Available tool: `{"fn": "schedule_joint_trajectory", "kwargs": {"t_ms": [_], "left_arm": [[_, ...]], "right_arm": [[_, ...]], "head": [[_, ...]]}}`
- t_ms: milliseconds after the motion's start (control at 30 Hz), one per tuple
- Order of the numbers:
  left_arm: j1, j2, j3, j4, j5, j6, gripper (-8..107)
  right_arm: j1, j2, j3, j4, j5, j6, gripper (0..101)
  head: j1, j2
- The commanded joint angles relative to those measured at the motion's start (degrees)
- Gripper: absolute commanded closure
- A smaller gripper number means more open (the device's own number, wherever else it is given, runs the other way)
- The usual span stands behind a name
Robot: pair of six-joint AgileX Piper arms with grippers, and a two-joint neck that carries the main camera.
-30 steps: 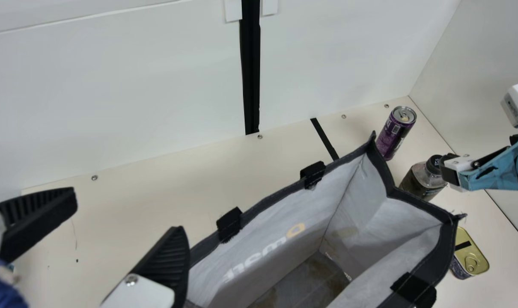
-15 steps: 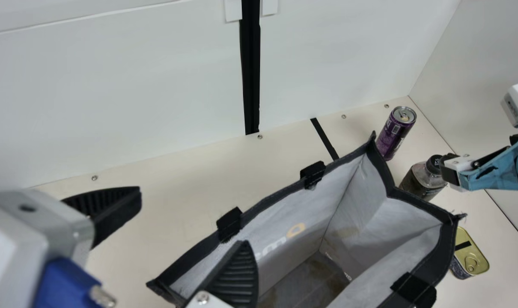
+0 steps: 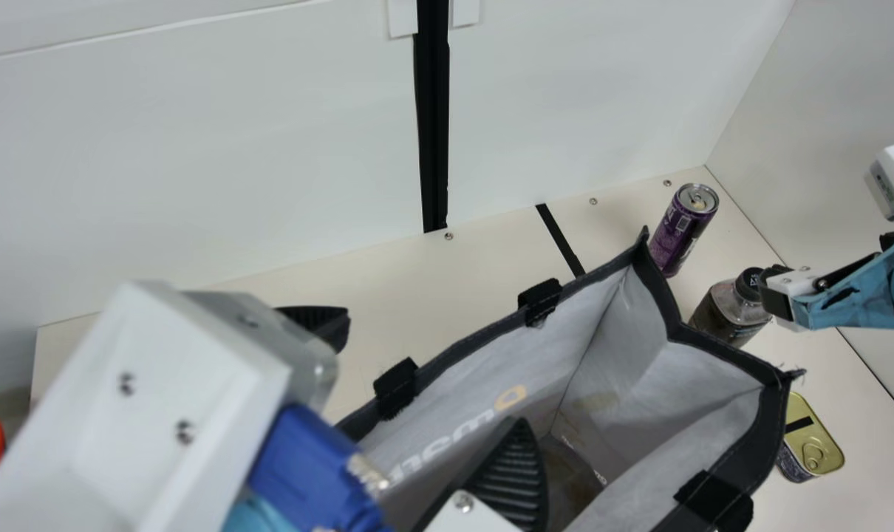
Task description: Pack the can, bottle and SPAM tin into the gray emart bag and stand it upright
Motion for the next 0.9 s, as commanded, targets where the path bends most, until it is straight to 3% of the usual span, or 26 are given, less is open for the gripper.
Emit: {"fn": "schedule_joint_trajectory", "kwargs": {"t_ms": [0, 867], "left_arm": [[0.4, 0.4, 0.3, -0.7, -0.6, 0.9, 9], [6.9, 6.1, 5.6, -9.2, -6.1, 9.2, 9]], "right_arm": [[0.0, 0.0, 0.0, 0.0, 0.0, 0.0, 6], [0.0, 0.0, 0.0, 0.0, 0.0, 0.0, 6]], "head": [[-1.3, -0.1], [-1.3, -0.1]]}}
